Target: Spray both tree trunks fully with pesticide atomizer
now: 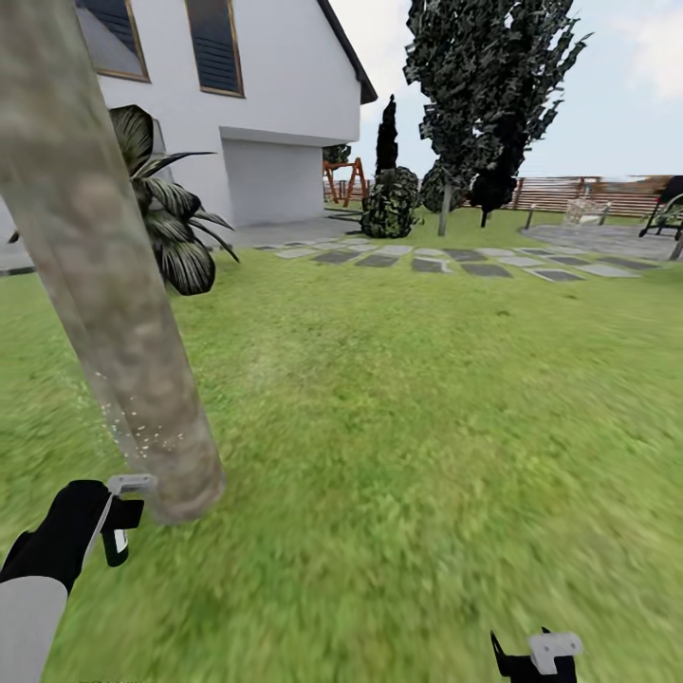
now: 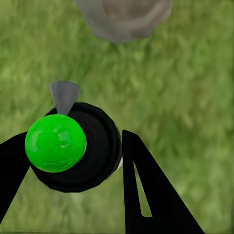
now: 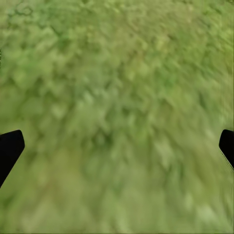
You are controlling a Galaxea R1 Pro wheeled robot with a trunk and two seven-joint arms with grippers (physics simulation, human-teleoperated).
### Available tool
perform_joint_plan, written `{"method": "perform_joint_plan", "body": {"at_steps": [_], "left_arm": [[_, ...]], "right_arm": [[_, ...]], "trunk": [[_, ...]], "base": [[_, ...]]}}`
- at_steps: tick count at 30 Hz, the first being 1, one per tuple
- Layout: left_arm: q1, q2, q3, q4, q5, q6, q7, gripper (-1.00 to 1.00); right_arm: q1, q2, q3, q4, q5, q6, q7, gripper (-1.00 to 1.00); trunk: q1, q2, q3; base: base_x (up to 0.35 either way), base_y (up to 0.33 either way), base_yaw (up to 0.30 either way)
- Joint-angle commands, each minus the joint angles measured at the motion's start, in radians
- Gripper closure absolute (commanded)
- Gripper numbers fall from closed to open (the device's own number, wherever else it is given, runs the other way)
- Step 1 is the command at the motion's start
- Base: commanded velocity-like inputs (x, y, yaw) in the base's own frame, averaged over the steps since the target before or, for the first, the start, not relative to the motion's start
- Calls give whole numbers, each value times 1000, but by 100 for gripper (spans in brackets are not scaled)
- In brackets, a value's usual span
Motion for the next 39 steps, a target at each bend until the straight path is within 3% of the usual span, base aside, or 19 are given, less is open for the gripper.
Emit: {"method": "perform_joint_plan", "body": {"at_steps": [1,11,29,32,36,39], "left_arm": [[0,0,0,0,-1,0,0,100],[0,0,0,1,0,0,0,100],[-4,-4,3,-11,2,0,1,100],[-32,-25,-4,-13,1,8,2,100],[-134,-44,-4,-2,1,14,3,100],[-168,-40,-2,-2,-2,21,3,100]], "right_arm": [[0,0,0,0,0,0,0,-100],[0,1,-1,-1,0,0,0,-100],[0,0,-1,-1,-1,0,0,-100],[0,0,-2,-3,-1,0,0,-100],[0,-1,-3,-4,-2,0,-1,-100],[0,-2,-3,-3,-2,0,0,-100]], "trunk": [[0,0,0],[0,0,0],[0,0,0],[0,0,0],[0,0,0],[0,0,0]], "base": [[161,-234,276],[179,-234,259],[-4,-208,50],[-4,-3,124],[0,0,11],[0,0,0]]}}
